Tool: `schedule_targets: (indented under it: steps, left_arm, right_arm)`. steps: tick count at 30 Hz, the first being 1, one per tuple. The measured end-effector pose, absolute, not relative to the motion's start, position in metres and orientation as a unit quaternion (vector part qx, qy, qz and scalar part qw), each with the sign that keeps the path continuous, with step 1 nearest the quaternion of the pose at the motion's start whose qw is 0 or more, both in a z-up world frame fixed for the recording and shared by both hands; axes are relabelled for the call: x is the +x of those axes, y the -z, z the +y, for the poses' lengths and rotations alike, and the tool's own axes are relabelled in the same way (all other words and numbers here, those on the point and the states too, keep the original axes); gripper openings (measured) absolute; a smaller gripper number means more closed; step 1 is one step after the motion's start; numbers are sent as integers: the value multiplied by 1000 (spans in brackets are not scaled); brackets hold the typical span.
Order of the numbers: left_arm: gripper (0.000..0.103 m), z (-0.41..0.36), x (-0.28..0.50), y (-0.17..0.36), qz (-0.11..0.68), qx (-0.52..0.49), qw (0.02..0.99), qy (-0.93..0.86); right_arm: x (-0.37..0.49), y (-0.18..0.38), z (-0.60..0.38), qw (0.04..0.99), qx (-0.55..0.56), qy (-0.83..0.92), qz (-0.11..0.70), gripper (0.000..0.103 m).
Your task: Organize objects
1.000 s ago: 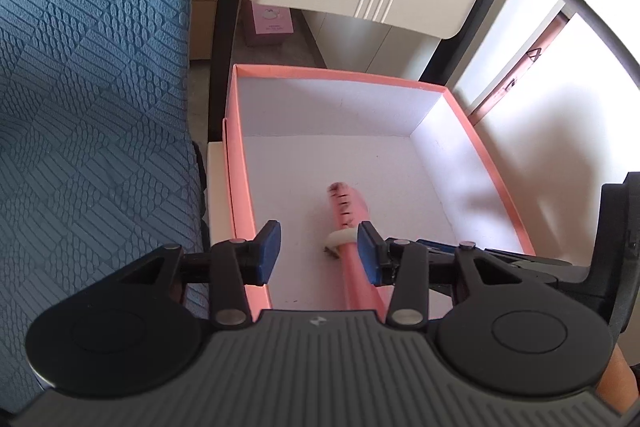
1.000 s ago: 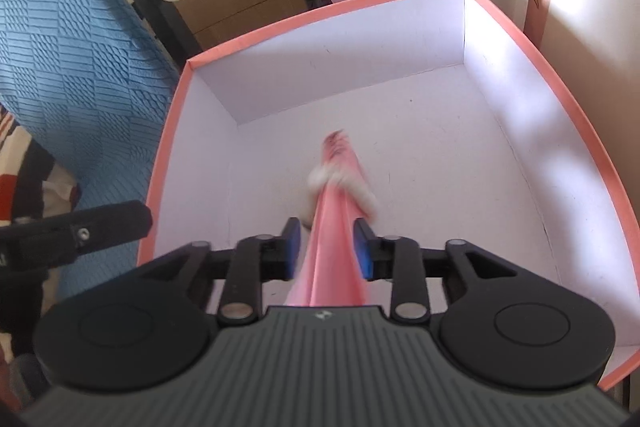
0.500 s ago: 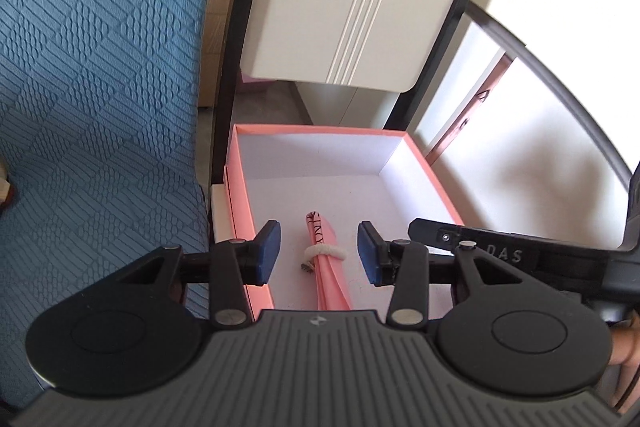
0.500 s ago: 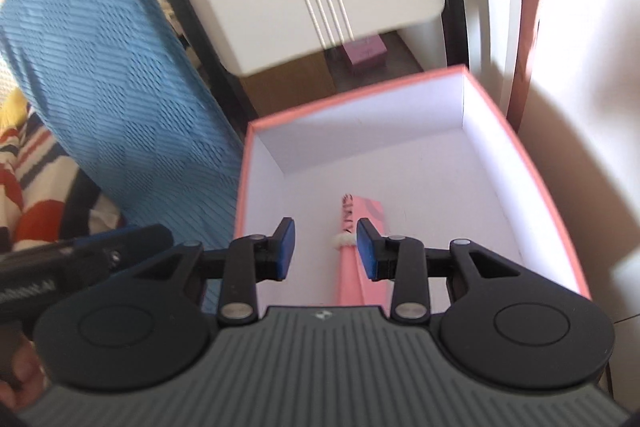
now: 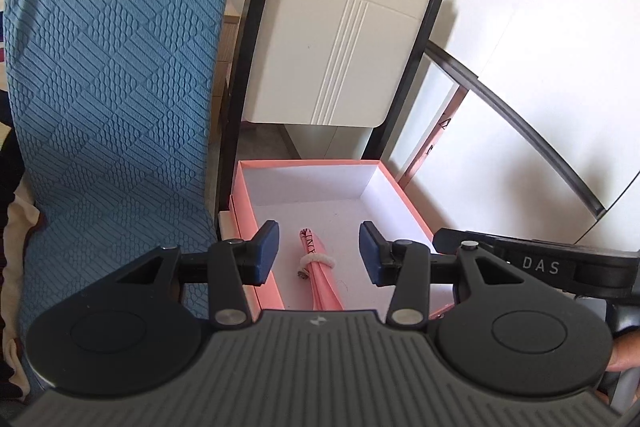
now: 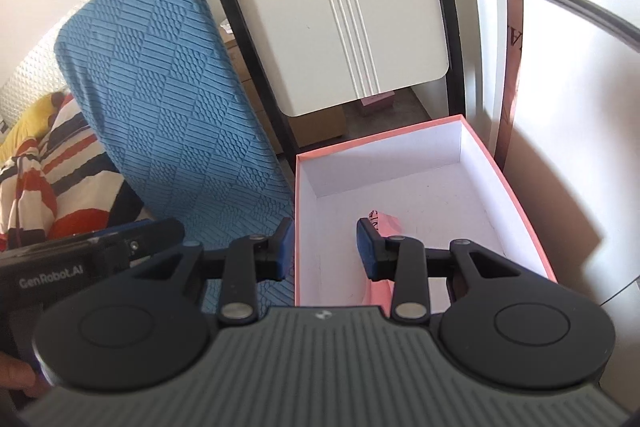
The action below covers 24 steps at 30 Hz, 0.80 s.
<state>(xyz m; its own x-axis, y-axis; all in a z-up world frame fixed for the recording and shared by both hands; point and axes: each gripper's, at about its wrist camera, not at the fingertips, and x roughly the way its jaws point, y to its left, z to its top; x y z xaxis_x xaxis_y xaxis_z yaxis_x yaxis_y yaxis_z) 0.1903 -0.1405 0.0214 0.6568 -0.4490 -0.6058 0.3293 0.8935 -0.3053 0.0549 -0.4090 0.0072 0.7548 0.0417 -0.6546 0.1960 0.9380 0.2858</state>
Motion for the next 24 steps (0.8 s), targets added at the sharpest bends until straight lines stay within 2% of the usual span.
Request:
schedule_targets:
  steps: [9,14,17,22,23,24]
  left_arm:
    - [53,-126,159,-28,345,-79,908,224]
    - [60,-119,146,-21,347,-70,908,222]
    - [65,-113,138,-13,348,-68,909,219]
    - [87,-104,126,0,349,-68,910,214]
    - [89,-102,124,2,347,-68,911,214]
    - [93,-101,122,3,346,-66,912,211]
  right_arm:
    - [15,-3,-387,920,158,51,354,37]
    - [-1,12,-379,918,146,57,365,37]
    - [-9,21,-376,916,143,61,369,37]
    - [-21,32,-370,915,137,74,373,37]
    - [-22,34,-371,914,139,79,374,38]
    - [-23,36,-371,913,139,83,374,46]
